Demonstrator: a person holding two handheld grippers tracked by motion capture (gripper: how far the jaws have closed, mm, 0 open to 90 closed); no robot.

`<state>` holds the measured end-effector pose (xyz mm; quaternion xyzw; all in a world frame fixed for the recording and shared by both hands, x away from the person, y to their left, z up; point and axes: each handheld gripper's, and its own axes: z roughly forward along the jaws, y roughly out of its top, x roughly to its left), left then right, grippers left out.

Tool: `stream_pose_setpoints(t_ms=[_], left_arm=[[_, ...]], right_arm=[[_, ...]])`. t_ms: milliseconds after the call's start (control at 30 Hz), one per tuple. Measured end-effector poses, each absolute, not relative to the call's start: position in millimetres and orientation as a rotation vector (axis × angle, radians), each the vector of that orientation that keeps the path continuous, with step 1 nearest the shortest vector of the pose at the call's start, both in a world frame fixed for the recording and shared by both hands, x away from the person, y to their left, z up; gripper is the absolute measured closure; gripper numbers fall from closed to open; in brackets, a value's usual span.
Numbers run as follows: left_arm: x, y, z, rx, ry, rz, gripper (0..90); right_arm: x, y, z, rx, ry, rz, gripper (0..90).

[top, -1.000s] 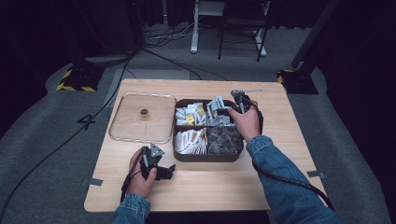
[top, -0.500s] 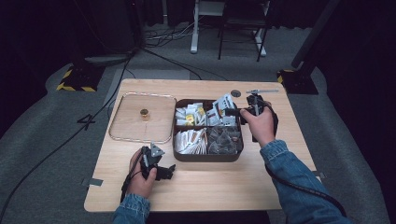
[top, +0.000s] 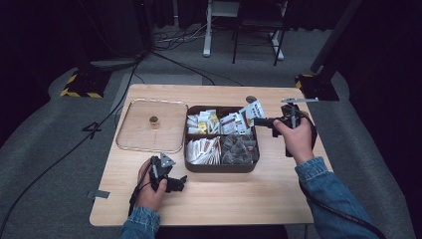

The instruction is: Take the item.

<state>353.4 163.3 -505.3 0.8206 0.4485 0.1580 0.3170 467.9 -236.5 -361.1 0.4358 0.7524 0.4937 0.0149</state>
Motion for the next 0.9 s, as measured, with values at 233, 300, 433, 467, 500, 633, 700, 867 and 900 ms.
stream_pose_setpoints(t_ms=[233, 300, 433, 467, 500, 633, 700, 867, 900], left_arm=[[353.4, 163.2, -505.3, 2.159, 1.181, 0.416, 0.0], [353.4, 163.2, -505.3, 2.159, 1.181, 0.416, 0.0], [353.4, 163.2, -505.3, 2.159, 1.181, 0.416, 0.0], [353.4, 163.3, -505.3, 2.160, 1.181, 0.416, 0.0], [353.4, 163.2, -505.3, 2.159, 1.181, 0.416, 0.0], [353.4, 163.2, -505.3, 2.159, 1.181, 0.416, 0.0], [353.4, 163.2, -505.3, 2.159, 1.181, 0.416, 0.0], [353.4, 163.2, -505.3, 2.159, 1.181, 0.416, 0.0], [353.4, 163.2, -505.3, 2.159, 1.181, 0.416, 0.0]], right_arm=[[450.6, -262.7, -351.7, 1.350, 2.328, 1.504, 87.2], [447.5, -266.7, -351.7, 1.357, 2.323, 1.517, 87.2], [429.6, -283.4, -358.0, 1.390, 2.286, 1.579, 87.2], [425.8, -285.6, -358.7, 1.387, 2.275, 1.578, 87.2], [422.3, -287.6, -359.3, 1.388, 2.272, 1.577, 87.2], [411.5, -296.1, -362.0, 1.390, 2.266, 1.546, 87.1], [408.2, -300.5, -365.4, 1.402, 2.255, 1.513, 87.2], [409.8, -307.3, -373.6, 1.434, 2.265, 1.468, 87.1], [411.1, -311.2, -379.8, 1.456, 2.263, 1.434, 87.1]])
